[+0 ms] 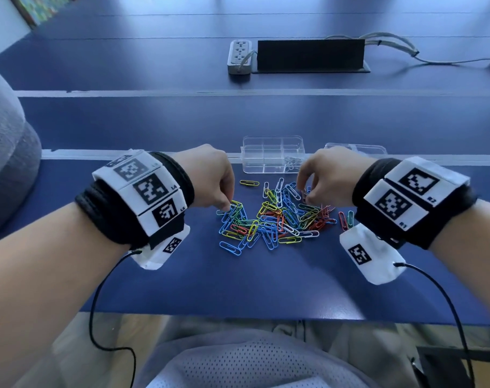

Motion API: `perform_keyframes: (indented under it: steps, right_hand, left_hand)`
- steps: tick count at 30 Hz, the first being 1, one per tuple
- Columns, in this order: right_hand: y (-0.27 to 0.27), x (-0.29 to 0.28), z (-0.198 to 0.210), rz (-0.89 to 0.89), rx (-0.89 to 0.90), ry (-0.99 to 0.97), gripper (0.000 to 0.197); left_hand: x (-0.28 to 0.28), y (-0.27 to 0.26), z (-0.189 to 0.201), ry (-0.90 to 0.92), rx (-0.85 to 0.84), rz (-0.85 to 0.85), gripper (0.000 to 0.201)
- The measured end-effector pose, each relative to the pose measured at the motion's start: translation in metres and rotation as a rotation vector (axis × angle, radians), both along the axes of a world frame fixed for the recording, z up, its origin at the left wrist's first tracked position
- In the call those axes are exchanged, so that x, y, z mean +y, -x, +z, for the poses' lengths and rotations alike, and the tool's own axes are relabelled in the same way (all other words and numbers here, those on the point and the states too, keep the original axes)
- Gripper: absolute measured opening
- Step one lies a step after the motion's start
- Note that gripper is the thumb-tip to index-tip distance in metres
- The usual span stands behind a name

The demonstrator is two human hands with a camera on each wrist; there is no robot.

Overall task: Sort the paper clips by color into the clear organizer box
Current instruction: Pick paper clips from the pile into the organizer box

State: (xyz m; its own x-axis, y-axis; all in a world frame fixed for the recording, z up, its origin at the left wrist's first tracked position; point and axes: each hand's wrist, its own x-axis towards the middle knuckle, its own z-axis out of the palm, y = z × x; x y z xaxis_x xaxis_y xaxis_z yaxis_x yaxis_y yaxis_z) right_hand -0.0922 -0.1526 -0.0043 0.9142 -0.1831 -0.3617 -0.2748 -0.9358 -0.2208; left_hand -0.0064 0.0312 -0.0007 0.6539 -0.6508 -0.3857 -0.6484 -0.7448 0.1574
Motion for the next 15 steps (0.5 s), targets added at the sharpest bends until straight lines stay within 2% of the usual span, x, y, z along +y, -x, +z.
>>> perform_keyframes:
  steps: [6,11,15]
  right_hand:
    - [0.003,-0.003,0.004,-0.091,-0.031,-0.285,0.03]
    - [0.003,-0.01,0.001,-0.151,0.022,-0.537,0.019]
    - [0.003,-0.014,-0.004,-0.154,0.064,-0.645,0.023]
  left_hand:
    - [-0.003,0.008,-0.011,-0.037,-0.021,0.004,0.012]
    - [0.0,0.009,-0.011,0.005,0.087,0.068,0.011]
    - [0.005,0.008,-0.01,0.077,0.182,0.137,0.004]
